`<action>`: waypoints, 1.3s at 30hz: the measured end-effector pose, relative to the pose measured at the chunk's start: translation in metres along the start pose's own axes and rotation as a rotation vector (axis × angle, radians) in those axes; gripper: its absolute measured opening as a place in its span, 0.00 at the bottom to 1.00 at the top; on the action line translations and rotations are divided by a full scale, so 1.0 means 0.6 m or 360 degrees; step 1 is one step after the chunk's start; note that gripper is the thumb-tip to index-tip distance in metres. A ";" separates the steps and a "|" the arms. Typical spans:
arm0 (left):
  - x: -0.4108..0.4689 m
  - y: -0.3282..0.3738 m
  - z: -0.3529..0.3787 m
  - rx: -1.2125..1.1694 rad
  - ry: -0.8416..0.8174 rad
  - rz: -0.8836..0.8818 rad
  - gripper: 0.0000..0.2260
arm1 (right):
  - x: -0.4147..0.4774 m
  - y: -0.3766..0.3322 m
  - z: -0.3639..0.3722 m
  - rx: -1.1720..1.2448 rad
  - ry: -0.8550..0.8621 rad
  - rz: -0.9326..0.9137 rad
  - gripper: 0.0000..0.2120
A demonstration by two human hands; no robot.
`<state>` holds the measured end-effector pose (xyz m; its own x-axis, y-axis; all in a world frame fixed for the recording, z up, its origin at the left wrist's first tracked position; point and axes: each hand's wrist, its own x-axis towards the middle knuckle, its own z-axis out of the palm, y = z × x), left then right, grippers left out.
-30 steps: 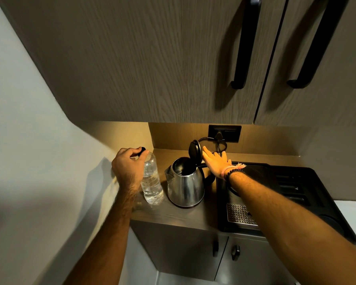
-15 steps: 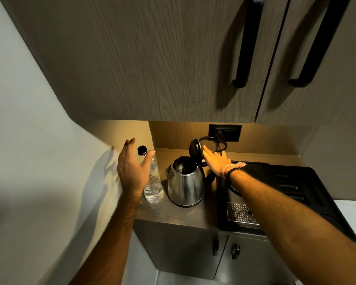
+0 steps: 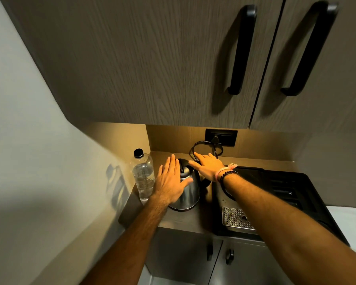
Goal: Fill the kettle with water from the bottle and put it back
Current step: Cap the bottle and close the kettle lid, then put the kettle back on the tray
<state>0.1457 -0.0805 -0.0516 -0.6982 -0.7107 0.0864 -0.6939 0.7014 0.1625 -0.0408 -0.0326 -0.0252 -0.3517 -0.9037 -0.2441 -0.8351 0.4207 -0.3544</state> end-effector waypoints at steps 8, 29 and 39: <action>0.001 0.005 0.012 0.0093 -0.0047 -0.0050 0.49 | -0.014 0.028 -0.003 -0.0225 -0.0025 -0.0267 0.41; -0.014 0.036 0.049 -0.1455 0.0410 -0.0907 0.64 | 0.004 0.058 0.007 0.0767 0.0112 -0.0254 0.18; 0.032 0.088 0.007 -0.1431 0.0469 -0.0663 0.61 | -0.045 0.103 -0.064 0.0798 0.0392 -0.0234 0.19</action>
<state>0.0948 -0.0570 -0.0454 -0.2777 -0.9579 0.0726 -0.3982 0.1835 0.8987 -0.0992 0.0145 -0.0056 -0.3854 -0.9220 0.0358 -0.6012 0.2214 -0.7678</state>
